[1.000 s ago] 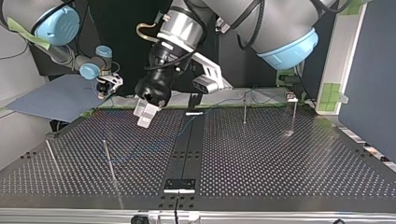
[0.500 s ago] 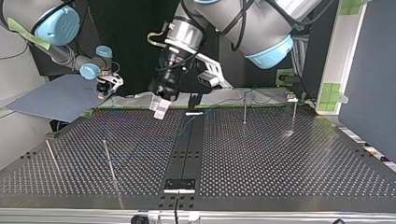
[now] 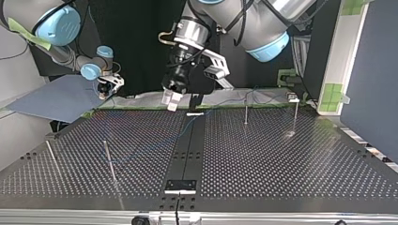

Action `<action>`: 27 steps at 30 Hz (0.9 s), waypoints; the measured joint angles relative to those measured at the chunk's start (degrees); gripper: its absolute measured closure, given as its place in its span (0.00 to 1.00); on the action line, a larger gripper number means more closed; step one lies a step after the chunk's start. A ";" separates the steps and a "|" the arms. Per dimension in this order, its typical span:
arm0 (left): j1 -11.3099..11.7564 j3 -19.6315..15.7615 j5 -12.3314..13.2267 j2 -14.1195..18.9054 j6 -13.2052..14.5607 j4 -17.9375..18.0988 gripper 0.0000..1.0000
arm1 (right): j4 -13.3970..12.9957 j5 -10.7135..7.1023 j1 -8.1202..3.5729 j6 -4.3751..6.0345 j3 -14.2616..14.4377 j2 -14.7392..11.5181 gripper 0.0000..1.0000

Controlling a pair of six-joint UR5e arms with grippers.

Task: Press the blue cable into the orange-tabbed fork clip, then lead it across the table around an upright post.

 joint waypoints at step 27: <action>-0.09 -13.55 -1.84 -0.08 0.03 11.83 0.00 | 0.46 0.04 0.37 -0.35 -0.18 -0.01 1.00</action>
